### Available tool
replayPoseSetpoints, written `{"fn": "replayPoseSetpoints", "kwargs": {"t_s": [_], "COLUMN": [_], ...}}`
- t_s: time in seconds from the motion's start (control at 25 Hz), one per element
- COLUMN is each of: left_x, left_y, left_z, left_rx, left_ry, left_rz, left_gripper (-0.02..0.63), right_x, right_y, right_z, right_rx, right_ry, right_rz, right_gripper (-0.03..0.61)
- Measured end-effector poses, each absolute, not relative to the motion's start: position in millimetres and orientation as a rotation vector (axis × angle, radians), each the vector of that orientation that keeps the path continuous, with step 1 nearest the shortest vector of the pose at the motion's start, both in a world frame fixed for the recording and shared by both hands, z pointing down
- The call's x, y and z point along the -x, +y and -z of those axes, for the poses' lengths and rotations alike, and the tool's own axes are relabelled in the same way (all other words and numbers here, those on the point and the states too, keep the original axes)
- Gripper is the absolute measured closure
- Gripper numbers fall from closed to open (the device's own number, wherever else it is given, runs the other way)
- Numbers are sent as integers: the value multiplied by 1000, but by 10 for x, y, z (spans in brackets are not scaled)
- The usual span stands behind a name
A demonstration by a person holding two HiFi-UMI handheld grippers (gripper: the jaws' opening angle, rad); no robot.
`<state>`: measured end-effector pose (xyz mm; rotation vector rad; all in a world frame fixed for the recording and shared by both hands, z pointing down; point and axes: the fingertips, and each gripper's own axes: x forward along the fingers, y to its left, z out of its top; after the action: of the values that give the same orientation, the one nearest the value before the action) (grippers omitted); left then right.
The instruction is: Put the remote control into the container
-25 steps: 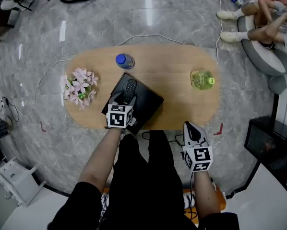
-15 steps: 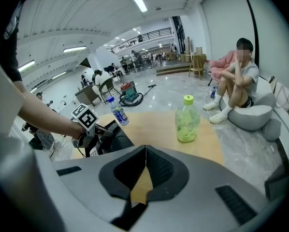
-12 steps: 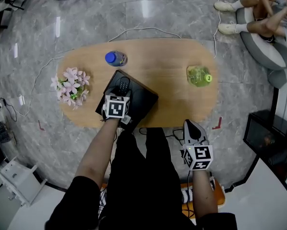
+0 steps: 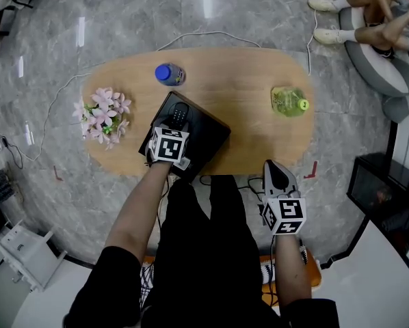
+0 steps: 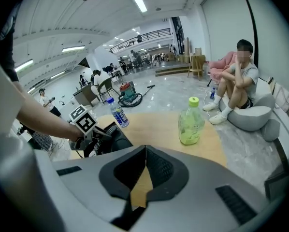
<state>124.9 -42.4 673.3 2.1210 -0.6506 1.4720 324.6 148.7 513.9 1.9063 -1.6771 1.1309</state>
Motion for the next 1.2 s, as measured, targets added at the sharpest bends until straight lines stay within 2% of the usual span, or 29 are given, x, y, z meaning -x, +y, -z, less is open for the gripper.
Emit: {"fn": "replayPoseSetpoints", "kwargs": {"t_s": [0.44,1.2], "left_x": [-952,-21], "left_y": [-304,385], "left_z": [-6450,-6513], "left_rx": [-2237,-1646], "left_ry": [-563,-1125], "left_rz": [-1476,-973], "left_gripper": [400,400], "right_x": [-2869,-2371], "right_y": [1387,924], "right_z": [-5044,-5104], "right_rx": [-1889,-1433], "right_ry": [-1716,-1949], "right_rz": [-1118,-923], "right_gripper": [566,566]}}
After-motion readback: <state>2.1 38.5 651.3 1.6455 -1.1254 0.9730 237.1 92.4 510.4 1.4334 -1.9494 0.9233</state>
